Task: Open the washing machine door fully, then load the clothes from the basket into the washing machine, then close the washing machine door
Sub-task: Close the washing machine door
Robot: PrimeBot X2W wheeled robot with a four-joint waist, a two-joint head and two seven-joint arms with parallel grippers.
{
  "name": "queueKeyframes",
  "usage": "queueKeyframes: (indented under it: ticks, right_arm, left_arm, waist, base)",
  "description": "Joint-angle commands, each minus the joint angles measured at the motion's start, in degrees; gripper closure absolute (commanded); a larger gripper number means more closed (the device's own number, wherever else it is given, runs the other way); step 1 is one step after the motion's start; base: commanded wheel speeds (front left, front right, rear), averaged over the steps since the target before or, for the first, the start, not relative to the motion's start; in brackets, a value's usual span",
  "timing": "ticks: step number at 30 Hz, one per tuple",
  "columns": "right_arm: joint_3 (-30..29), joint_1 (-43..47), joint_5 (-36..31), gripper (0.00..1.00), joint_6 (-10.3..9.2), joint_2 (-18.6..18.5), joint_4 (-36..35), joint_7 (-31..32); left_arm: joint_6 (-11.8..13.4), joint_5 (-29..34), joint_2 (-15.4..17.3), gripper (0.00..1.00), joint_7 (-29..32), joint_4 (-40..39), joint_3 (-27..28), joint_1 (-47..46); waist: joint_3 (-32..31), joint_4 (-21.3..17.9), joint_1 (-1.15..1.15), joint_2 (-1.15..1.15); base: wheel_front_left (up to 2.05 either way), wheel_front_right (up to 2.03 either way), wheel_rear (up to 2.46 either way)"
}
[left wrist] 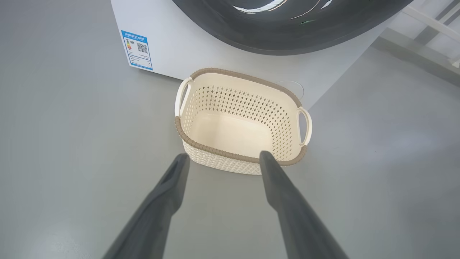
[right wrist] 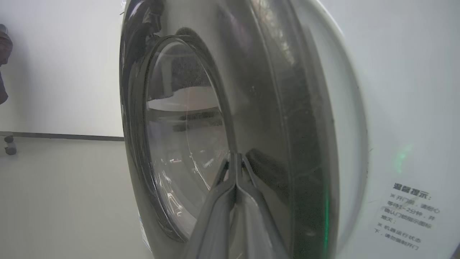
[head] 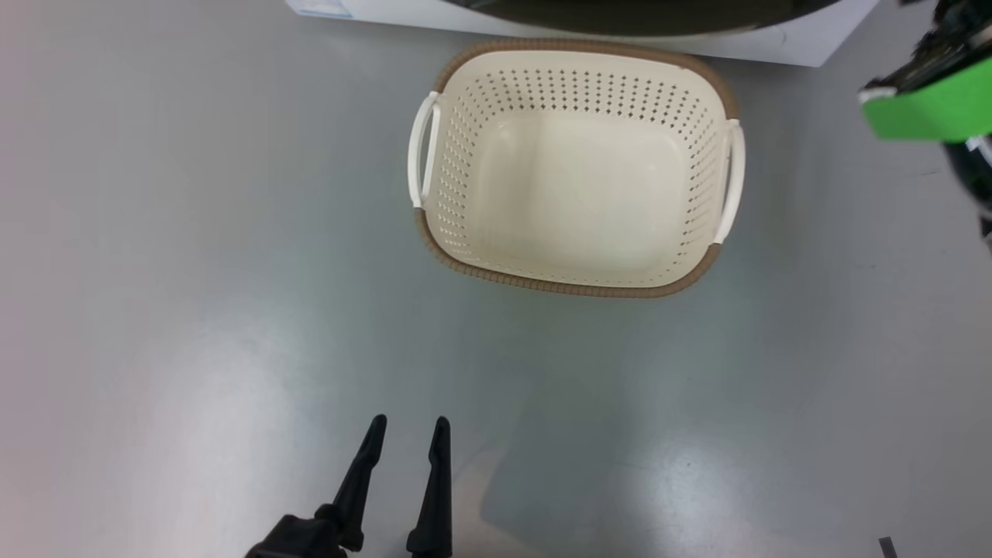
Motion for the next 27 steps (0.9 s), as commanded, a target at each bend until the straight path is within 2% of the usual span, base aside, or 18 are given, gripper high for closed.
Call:
queueKeyframes:
  ticks: [1,9,17,23,27]
  right_arm:
    - [-0.01,-1.08,-0.3,1.0,0.08,-0.66,-0.45,-0.24]
    - [-0.34,-7.72,-1.77,1.0,0.08,-3.92,4.35,-0.24]
    - [-3.0,-12.21,-3.31,1.0,0.08,-5.12,10.88,-0.24]
    - [-1.99,-10.95,-3.6,1.0,0.08,-5.15,10.48,-0.24]
    - [-1.6,-7.8,-2.9,1.0,0.08,-4.17,7.37,-0.24]
  left_arm:
    - [0.3,0.48,0.18,0.0,-0.37,-1.52,1.18,0.07]
    - [0.22,0.58,0.18,0.0,-0.37,-2.16,0.54,1.35]
    - [0.36,0.64,0.18,0.0,-0.37,-2.69,0.2,1.81]
    - [0.61,0.61,0.18,0.0,-0.37,-2.53,0.83,1.08]
    - [0.61,0.46,0.18,0.0,-0.37,-1.99,1.75,0.13]
  waist:
    - [0.5,0.74,0.0,0.0]
    - [1.18,2.75,0.0,0.0]
    - [1.86,3.41,0.0,0.0]
    - [1.25,2.28,0.0,0.0]
    - [0.0,0.54,0.0,0.0]
  base:
    - [0.0,0.0,0.0]
    - [0.0,0.0,0.0]
    - [0.0,0.0,0.0]
    - [0.0,0.0,0.0]
    - [0.0,0.0,0.0]
